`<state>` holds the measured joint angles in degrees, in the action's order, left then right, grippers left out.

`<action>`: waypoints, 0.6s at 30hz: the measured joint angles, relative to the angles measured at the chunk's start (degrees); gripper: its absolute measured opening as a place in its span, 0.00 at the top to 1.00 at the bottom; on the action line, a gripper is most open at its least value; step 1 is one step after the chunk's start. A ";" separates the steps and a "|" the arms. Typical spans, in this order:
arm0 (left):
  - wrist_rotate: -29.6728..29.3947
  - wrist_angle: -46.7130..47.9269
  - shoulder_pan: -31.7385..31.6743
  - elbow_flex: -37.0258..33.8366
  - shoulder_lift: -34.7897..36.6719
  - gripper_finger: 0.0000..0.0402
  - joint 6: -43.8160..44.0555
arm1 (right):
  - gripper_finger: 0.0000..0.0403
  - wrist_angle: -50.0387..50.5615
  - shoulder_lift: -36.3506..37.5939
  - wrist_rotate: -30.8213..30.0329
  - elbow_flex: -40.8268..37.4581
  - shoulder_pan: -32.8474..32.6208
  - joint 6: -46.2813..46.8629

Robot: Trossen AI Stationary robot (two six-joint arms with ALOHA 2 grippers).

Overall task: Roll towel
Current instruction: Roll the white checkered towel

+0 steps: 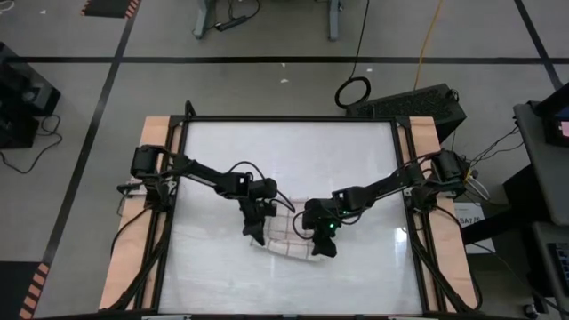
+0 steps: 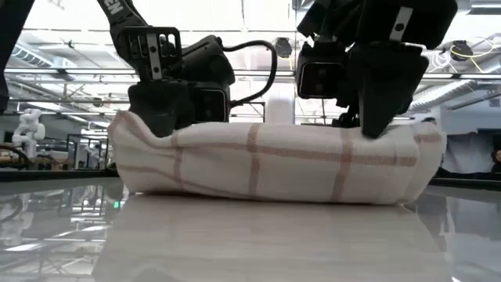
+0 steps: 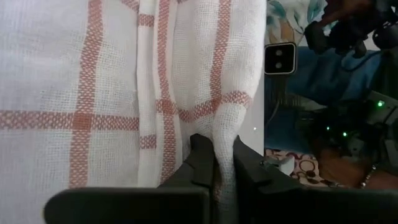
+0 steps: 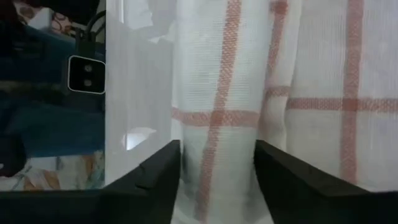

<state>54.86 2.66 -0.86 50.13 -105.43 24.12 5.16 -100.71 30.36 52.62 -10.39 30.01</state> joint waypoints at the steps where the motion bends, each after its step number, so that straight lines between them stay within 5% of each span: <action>1: 0.28 -0.01 -0.08 0.00 0.00 0.94 -0.37 | 0.50 0.13 0.20 -0.03 0.00 0.00 0.87; 5: 2.75 -0.23 -1.00 0.00 0.00 0.94 -0.41 | 0.41 3.61 3.44 -5.07 0.00 -0.19 2.13; 13: 6.54 -0.16 -3.42 0.02 0.00 0.94 1.10 | 0.31 11.69 16.01 -27.44 0.09 -5.77 1.84; 18: 8.35 -0.16 -5.38 0.04 0.00 0.94 1.09 | 0.24 10.76 14.99 -30.70 0.09 -13.44 6.28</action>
<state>63.21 2.50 -6.23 50.17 -105.43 25.21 15.92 -85.72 -0.34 52.71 -23.84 36.29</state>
